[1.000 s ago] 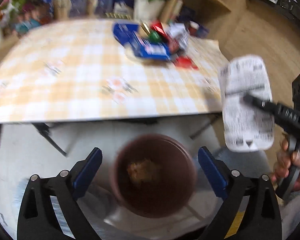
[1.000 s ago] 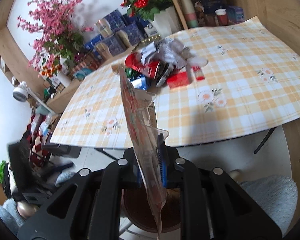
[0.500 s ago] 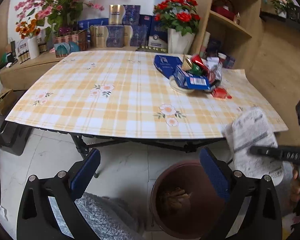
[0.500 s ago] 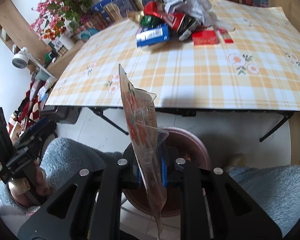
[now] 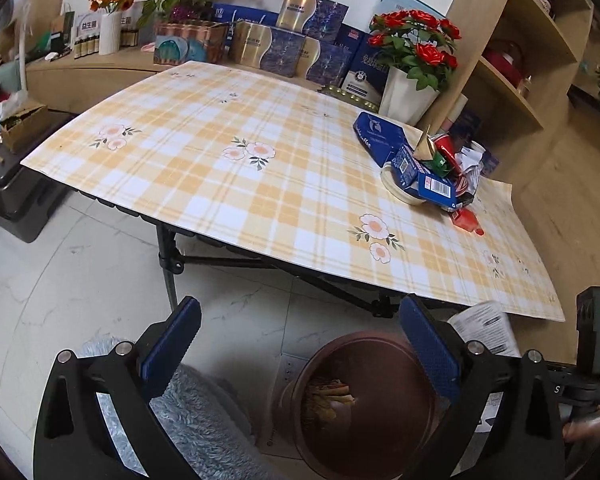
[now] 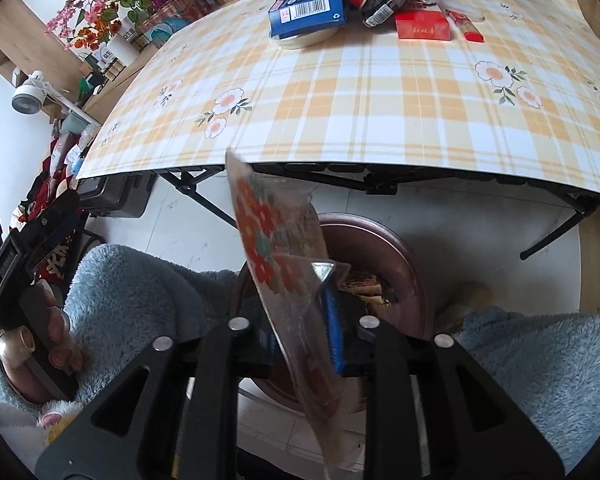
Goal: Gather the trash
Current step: 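Move the right tool over the bin and open it to drop the plastic bag, then move both tools back to the trash pile on the table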
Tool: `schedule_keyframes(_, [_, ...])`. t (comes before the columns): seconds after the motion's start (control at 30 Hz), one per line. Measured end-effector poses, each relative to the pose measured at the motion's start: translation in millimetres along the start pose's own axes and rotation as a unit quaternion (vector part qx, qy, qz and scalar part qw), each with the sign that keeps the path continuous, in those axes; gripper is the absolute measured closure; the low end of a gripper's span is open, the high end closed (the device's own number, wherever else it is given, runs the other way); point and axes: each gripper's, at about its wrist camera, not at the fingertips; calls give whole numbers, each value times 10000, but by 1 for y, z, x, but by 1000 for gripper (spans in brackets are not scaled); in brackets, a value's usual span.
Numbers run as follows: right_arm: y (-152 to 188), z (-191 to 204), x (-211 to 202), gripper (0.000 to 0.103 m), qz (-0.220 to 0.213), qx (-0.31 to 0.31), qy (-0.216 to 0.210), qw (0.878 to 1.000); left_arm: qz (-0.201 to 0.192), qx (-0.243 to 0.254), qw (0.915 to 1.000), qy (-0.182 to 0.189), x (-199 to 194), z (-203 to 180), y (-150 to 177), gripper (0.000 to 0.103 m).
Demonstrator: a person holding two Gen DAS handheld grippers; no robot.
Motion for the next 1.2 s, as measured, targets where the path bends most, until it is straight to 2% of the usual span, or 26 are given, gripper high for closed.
schedule_keyframes(0.17, [0, 1, 0, 58, -34, -11, -15, 10000, 50, 130, 9999, -3, 2, -6, 1, 6])
schedule_keyframes(0.23, [-1, 2, -2, 43, -102, -10, -32, 9999, 54, 158, 9999, -7, 3, -7, 1, 6])
schedule_keyframes(0.37, [-4, 0, -7, 27, -211, -5, 0, 9998, 77, 163, 9998, -27, 4, -8, 2, 6])
schedule_keyframes(0.43, [-4, -2, -9, 14, -293, 27, 39, 9996, 87, 156, 9998, -41, 5, -8, 2, 6])
schedule_keyframes(0.5, [-6, -4, -11, 7, -350, 63, 45, 9994, 86, 159, 9998, -47, 5, -8, 2, 6])
schedule_keyframes(0.7, [-9, -13, -15, 6, -473, 89, 344, 9983, 97, 214, 9997, -67, 5, -8, 2, 6])
schedule_keyframes(1.0, [-25, -24, -32, 6, -1033, -191, 883, 9905, 191, 372, 9990, -159, 9, -14, 2, 6])
schedule_keyframes(1.2, [-35, -38, -43, 6, -1325, -265, 978, 9860, 314, 565, 9978, -147, 14, -22, 3, 6])
Point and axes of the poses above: each gripper's, at about its wrist camera, not at the fingertips, and x roughly the way its jaws point, z to its left, y to its underside, and after that the axes turned 10 degrees about -z, right-handed
